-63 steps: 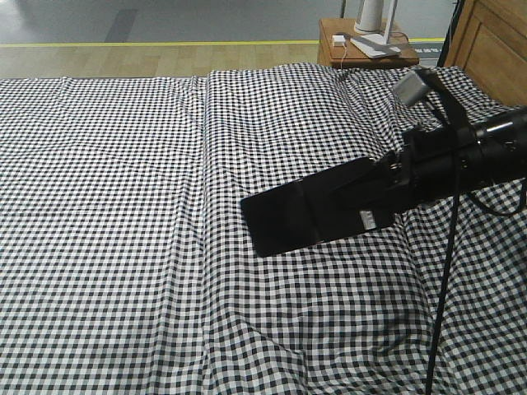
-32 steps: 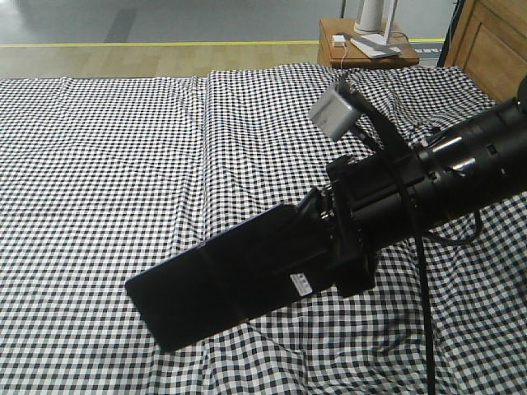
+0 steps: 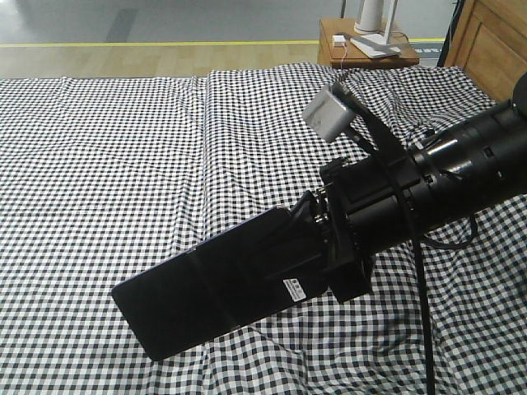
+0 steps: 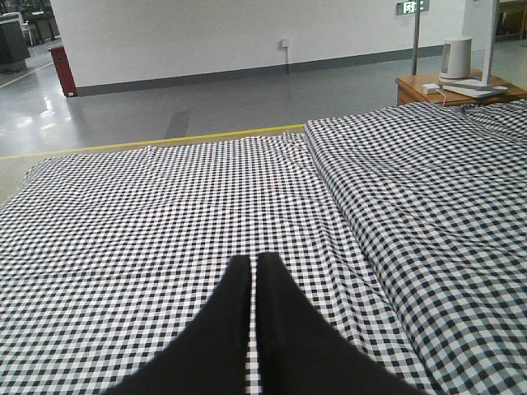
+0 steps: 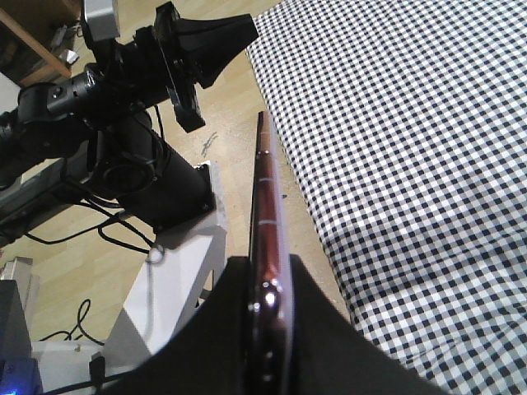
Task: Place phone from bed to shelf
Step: 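Lift the black phone off the bed with the right gripper, then hold the phone in the right gripper while the base turns away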
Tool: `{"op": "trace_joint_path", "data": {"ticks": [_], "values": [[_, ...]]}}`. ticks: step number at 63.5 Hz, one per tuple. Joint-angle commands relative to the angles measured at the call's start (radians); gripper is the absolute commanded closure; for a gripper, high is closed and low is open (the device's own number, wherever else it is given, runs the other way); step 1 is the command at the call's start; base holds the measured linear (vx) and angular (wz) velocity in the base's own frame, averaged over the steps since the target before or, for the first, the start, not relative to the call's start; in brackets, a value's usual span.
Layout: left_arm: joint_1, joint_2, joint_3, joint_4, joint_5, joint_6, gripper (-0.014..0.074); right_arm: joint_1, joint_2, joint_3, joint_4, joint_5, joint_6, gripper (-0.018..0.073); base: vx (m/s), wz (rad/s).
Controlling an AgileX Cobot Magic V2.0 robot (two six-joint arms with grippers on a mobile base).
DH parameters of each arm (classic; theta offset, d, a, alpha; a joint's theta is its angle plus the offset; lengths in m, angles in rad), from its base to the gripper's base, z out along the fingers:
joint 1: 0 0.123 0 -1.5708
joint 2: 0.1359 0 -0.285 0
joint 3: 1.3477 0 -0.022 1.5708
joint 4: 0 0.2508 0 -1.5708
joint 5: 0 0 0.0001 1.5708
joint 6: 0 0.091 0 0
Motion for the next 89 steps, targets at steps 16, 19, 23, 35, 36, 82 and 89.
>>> {"op": "trace_joint_path", "data": {"ticks": [16,19,23,35,36,82,89], "values": [[0.000,-0.011,-0.026,-0.005,-0.071,-0.004,0.0596,0.001,-0.037,-0.026,0.109,0.064,-0.008,0.0560,0.00,0.00],[0.000,-0.011,-0.026,-0.005,-0.071,-0.004,0.0596,0.001,-0.037,-0.026,0.109,0.064,-0.008,0.0560,0.00,0.00],[0.000,-0.011,-0.026,-0.005,-0.071,-0.004,0.0596,0.001,-0.037,-0.026,0.109,0.064,-0.008,0.0560,0.00,0.00],[0.000,-0.011,-0.026,-0.005,-0.071,-0.004,0.0596,0.001,-0.037,-0.026,0.109,0.064,-0.008,0.0560,0.00,0.01],[0.000,-0.011,-0.026,-0.005,-0.071,-0.004,0.0596,0.001,-0.037,-0.026,0.109,0.064,-0.008,0.0560,-0.01,0.04],[0.000,-0.011,-0.026,-0.005,-0.071,-0.004,0.0596,0.001,-0.037,-0.026,0.109,0.064,-0.008,0.0560,-0.05,0.20],[0.000,-0.011,-0.026,-0.005,-0.071,-0.004,0.0596,0.001,-0.037,-0.026,0.109,0.064,-0.007,0.0560,-0.09,0.36]]}}
